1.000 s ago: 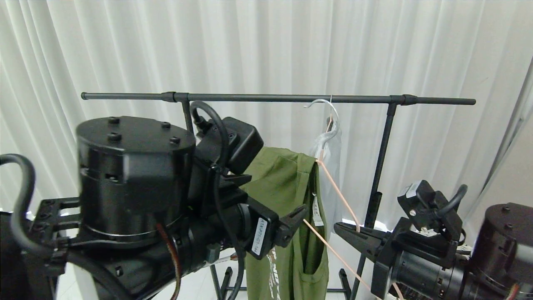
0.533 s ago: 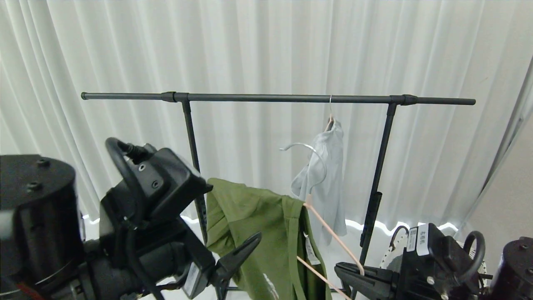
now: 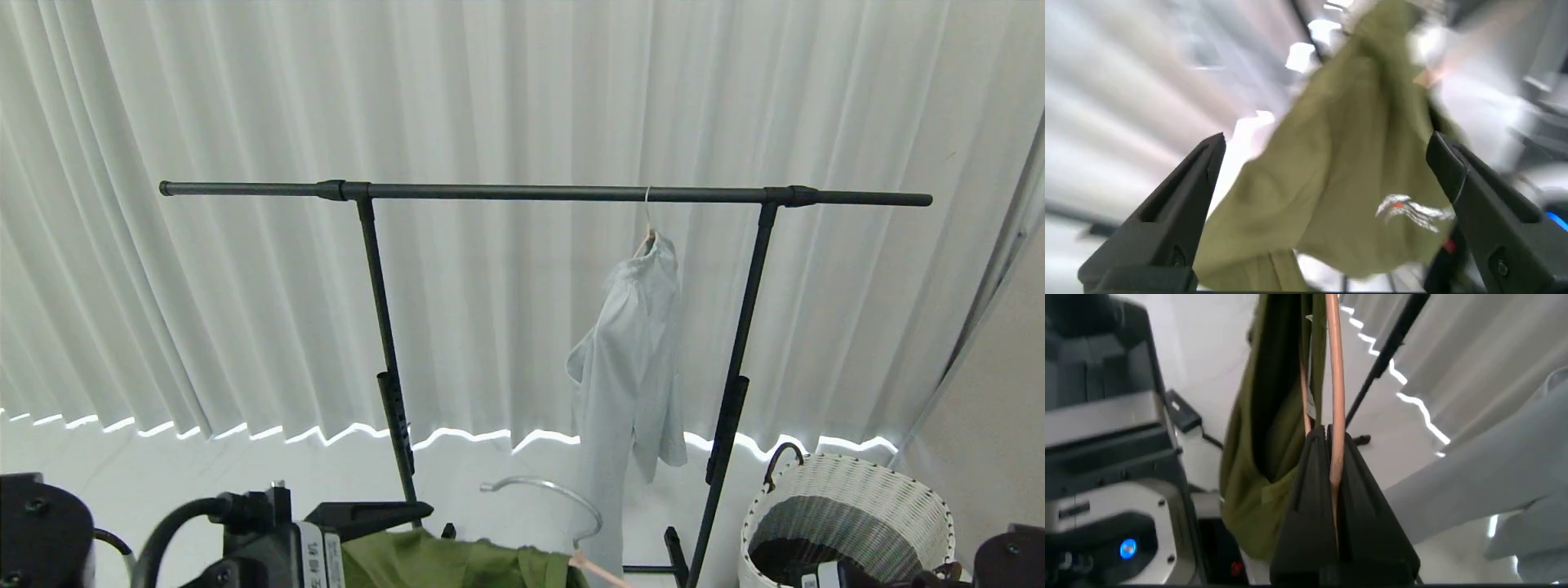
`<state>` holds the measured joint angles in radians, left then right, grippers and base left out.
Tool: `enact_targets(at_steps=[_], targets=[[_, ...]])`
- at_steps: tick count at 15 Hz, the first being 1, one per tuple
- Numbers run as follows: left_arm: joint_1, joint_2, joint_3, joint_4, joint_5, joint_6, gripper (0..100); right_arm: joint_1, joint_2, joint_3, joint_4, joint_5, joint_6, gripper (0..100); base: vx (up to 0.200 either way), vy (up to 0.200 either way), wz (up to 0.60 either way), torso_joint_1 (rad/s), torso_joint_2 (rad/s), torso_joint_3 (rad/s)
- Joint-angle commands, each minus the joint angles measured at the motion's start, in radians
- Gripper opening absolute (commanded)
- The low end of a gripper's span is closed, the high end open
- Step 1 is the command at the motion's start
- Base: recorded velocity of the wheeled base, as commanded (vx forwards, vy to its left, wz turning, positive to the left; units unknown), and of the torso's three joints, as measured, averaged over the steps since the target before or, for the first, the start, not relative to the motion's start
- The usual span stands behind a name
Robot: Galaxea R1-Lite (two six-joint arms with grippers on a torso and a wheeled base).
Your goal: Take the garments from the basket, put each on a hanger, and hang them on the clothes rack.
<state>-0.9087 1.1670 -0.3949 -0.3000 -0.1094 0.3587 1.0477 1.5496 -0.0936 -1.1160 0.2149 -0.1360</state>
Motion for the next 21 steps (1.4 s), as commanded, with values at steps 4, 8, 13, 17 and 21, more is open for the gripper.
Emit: enact_targets(at_steps=[4, 8, 13, 17, 21], targets=[[-0.001, 0.128, 0.008, -0.002, -0.081, -0.004, 100, 0.052, 0.015, 0.009, -0.001, 0.001, 0.003, 0, 0.0, 0.0, 0.0, 0.0, 0.0, 0.0], [0.057, 0.171, -0.015, -0.004, -0.121, -0.006, 100, 0.081, 0.003, 0.009, -0.001, 0.004, 0.006, 0, 0.0, 0.0, 0.0, 0.0, 0.0, 0.0], [0.06, 0.169, -0.013, -0.004, -0.136, 0.0, 0, 0.081, 0.0, 0.002, -0.004, 0.027, 0.007, 0, 0.0, 0.0, 0.0, 0.0, 0.0, 0.0], [0.062, 0.171, -0.01, -0.024, -0.135, -0.001, 0, 0.08, -0.034, 0.003, -0.005, 0.024, 0.049, 0, 0.0, 0.0, 0.0, 0.0, 0.0, 0.0], [0.065, 0.174, -0.012, -0.027, -0.13, -0.001, 0, 0.078, -0.039, 0.006, -0.004, 0.018, 0.041, 100, 0.0, 0.0, 0.0, 0.0, 0.0, 0.0]])
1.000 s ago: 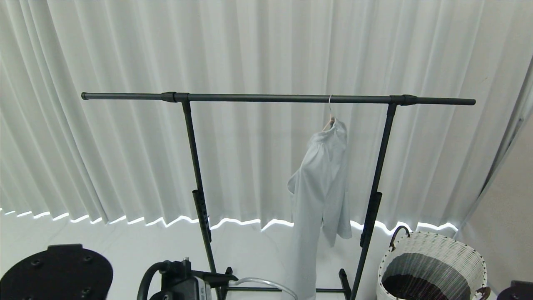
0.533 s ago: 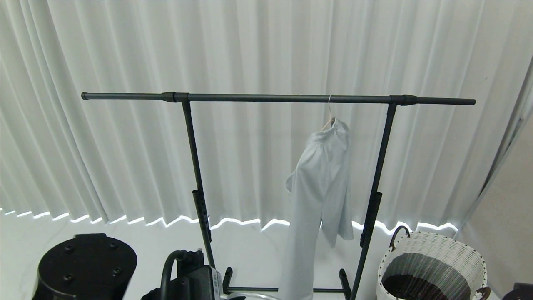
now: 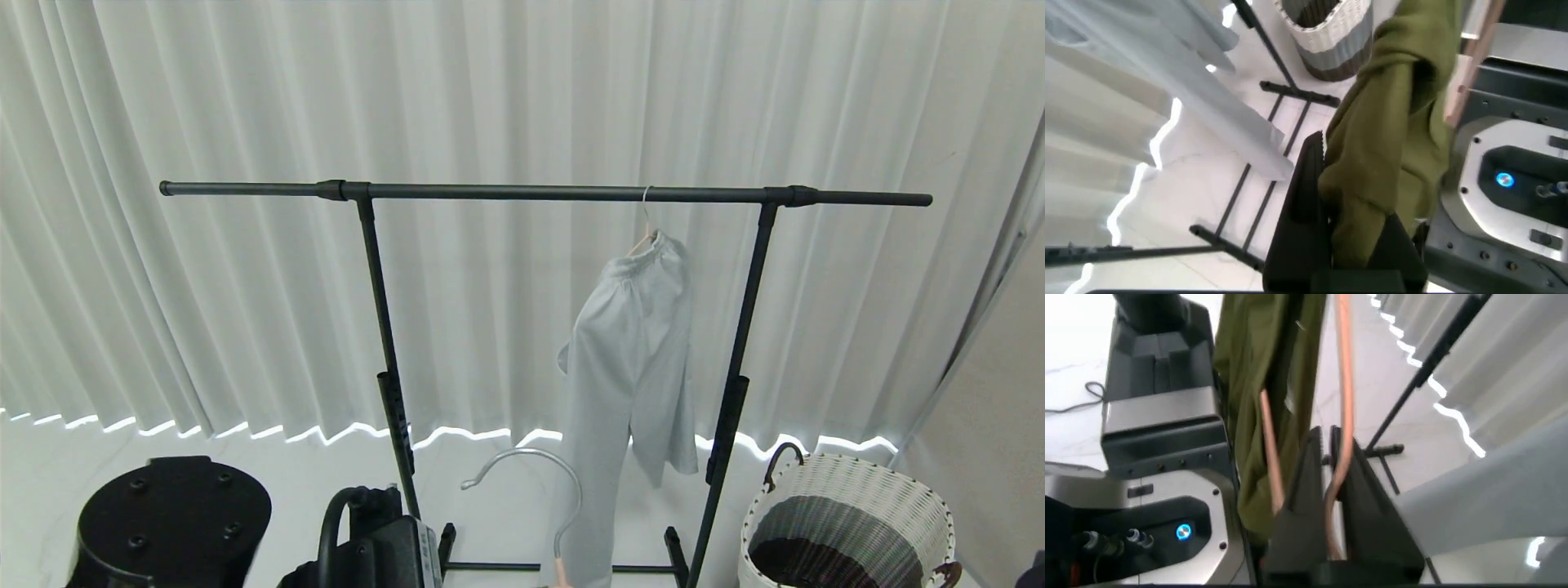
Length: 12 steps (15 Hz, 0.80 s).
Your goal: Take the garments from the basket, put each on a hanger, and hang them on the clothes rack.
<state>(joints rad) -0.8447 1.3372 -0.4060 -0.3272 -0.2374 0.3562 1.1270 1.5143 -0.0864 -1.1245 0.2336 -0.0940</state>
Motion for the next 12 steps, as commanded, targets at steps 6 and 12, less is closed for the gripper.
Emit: enact_targets(at_steps=[6, 12], targets=[[0.007, -0.001, -0.016, -0.001, 0.199, 0.004, 0, -0.136, 0.003, -0.013, 0.005, -0.218, 0.004, 100, 0.0, 0.0, 0.0, 0.0, 0.0, 0.0], [0.124, 0.016, -0.143, -0.084, 0.253, -0.006, 0, -0.138, 0.101, -0.085, 0.015, -0.231, 0.097, 100, 0.0, 0.0, 0.0, 0.0, 0.0, 0.0]])
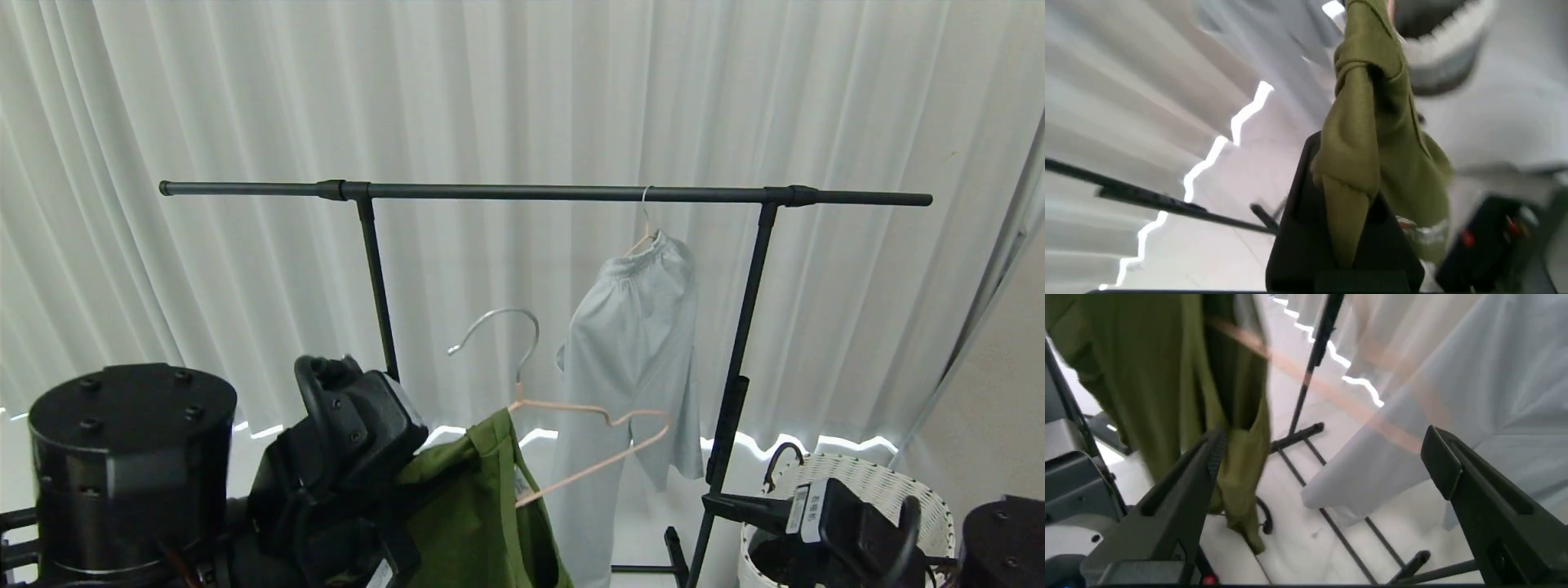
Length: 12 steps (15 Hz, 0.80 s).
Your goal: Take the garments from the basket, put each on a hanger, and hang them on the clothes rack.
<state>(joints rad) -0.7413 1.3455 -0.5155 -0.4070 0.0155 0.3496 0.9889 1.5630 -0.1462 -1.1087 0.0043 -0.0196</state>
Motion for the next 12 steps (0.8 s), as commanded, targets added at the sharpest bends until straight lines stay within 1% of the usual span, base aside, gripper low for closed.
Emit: enact_targets(at_steps=[1, 3, 4, 5, 6, 12], targets=[[0.02, 0.007, -0.054, -0.004, 0.0, 0.0, 0, 0.0, 0.092, -0.058, 0.0, -0.026, 0.075, 100, 0.0, 0.0, 0.0, 0.0, 0.0, 0.0], [0.02, 0.007, -0.074, -0.004, 0.0, 0.0, 0, 0.007, 0.196, -0.136, -0.002, -0.145, 0.162, 100, 0.0, 0.0, 0.0, 0.0, 0.0, 0.0], [0.02, 0.006, -0.075, -0.004, 0.0, 0.0, 0, 0.007, 0.227, -0.167, -0.002, -0.17, 0.208, 100, 0.0, 0.0, 0.0, 0.0, 0.0, 0.0], [0.019, 0.004, -0.075, -0.004, 0.0, 0.0, 0, 0.005, 0.25, -0.202, 0.0, -0.171, 0.257, 100, 0.0, 0.0, 0.0, 0.0, 0.0, 0.0], [0.017, 0.004, -0.077, -0.006, 0.0, 0.002, 0, 0.007, 0.273, -0.225, 0.0, -0.173, 0.279, 100, 0.0, 0.0, 0.0, 0.0, 0.0, 0.0], [0.014, -0.003, -0.078, -0.007, -0.002, 0.005, 0, 0.007, 0.407, -0.312, 0.0, -0.175, 0.283, 100, 0.0, 0.0, 0.0, 0.0, 0.0, 0.0]])
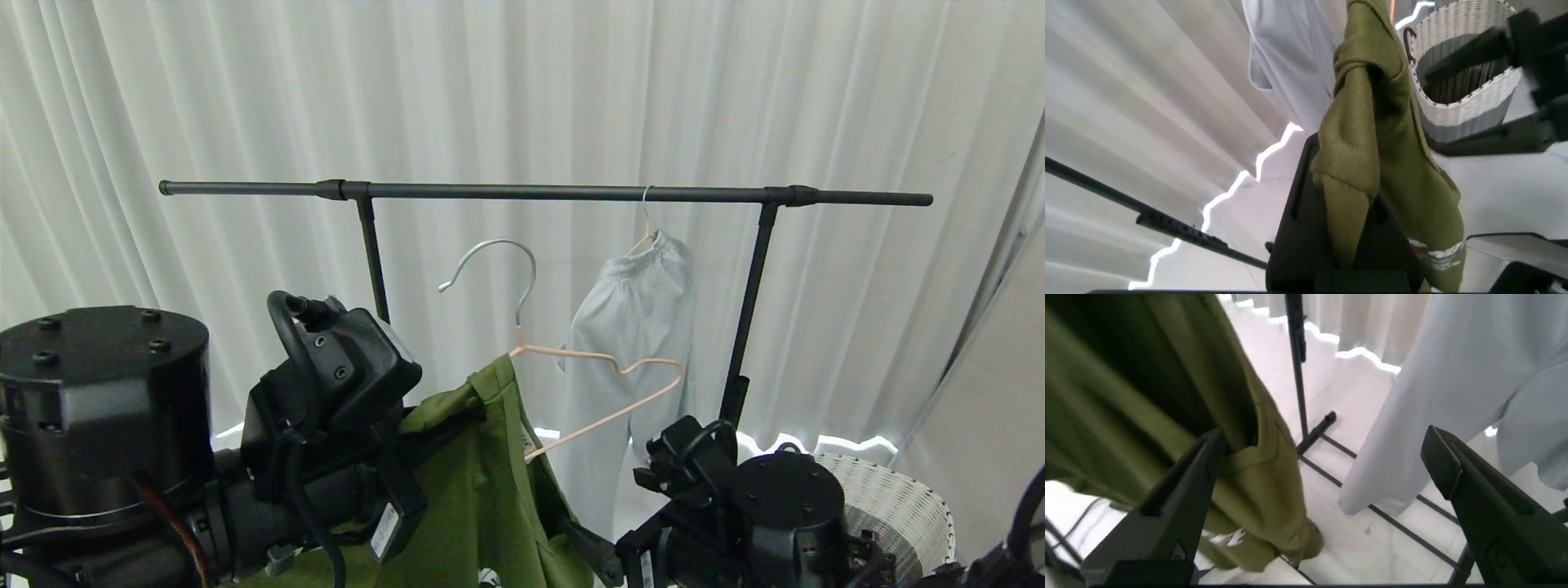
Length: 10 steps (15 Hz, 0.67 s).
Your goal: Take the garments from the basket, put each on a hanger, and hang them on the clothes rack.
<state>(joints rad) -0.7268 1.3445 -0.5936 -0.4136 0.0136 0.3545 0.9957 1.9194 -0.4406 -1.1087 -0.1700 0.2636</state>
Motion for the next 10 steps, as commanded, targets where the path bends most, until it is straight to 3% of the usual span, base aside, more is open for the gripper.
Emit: enact_targets(at_steps=[1, 6, 7, 10], targets=[[0.0, -0.002, 0.0, -0.001, 0.0, 0.001, 0, 0.001, 0.07, -0.033, 0.0, 0.0, -0.001, 100, 0.0, 0.0, 0.0, 0.0, 0.0, 0.0], [0.0, -0.002, 0.002, -0.002, 0.0, 0.001, 0, -0.005, 0.138, -0.024, 0.0, -0.04, 0.0, 100, 0.0, 0.0, 0.0, 0.0, 0.0, 0.0], [0.001, -0.004, 0.003, -0.002, 0.0, 0.0, 0, -0.005, 0.142, -0.01, 0.0, -0.057, 0.0, 0, 0.0, 0.0, 0.0, 0.0, 0.0, 0.0], [0.006, -0.004, 0.017, -0.001, 0.002, 0.003, 0, -0.039, 0.135, 0.026, -0.002, -0.089, -0.001, 0, 0.0, 0.0, 0.0, 0.0, 0.0, 0.0]])
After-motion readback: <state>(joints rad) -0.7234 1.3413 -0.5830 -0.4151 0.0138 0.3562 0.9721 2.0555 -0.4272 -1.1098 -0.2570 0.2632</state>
